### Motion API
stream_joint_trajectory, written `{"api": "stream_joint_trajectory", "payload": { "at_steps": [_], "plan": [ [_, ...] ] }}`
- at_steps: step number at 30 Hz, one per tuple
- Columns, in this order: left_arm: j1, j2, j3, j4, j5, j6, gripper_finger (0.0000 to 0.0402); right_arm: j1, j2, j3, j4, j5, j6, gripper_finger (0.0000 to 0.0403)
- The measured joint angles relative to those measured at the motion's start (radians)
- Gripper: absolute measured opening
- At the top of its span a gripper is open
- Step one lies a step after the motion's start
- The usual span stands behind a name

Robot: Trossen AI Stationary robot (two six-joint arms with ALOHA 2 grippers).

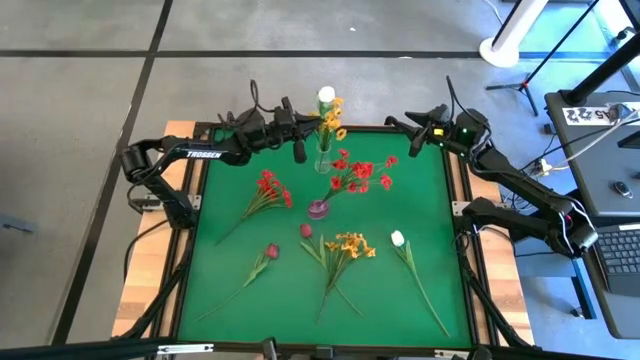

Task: Sort flowers into vase by color
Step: Put the top white tulip into the transparent vase, then put the white tulip into the transparent vase

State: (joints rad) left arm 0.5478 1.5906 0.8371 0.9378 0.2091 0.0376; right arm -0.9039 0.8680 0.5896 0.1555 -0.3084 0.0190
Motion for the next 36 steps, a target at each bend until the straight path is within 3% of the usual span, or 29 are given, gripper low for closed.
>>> {"api": "stream_joint_trajectory", "payload": {
  "at_steps": [4,18,25,36],
  "plan": [
    [-0.001,0.0,0.0,-0.021,-0.086,0.002,0.0039,0.0,0.0,0.0,0.0,0.0,0.002,0.0209],
    [-0.033,-0.034,0.0,-0.265,-0.226,0.005,0.0192,0.0,0.0,0.0,-0.001,0.0,0.003,0.0209],
    [-0.073,-0.238,0.0,-0.527,-0.388,0.078,0.0206,0.0,-0.025,-0.001,-0.045,0.008,0.003,0.0209],
    [-0.118,-0.537,0.0,-0.849,-0.512,0.071,0.0206,0.0,-0.14,0.03,-0.183,0.032,0.035,0.0209]
  ]
}}
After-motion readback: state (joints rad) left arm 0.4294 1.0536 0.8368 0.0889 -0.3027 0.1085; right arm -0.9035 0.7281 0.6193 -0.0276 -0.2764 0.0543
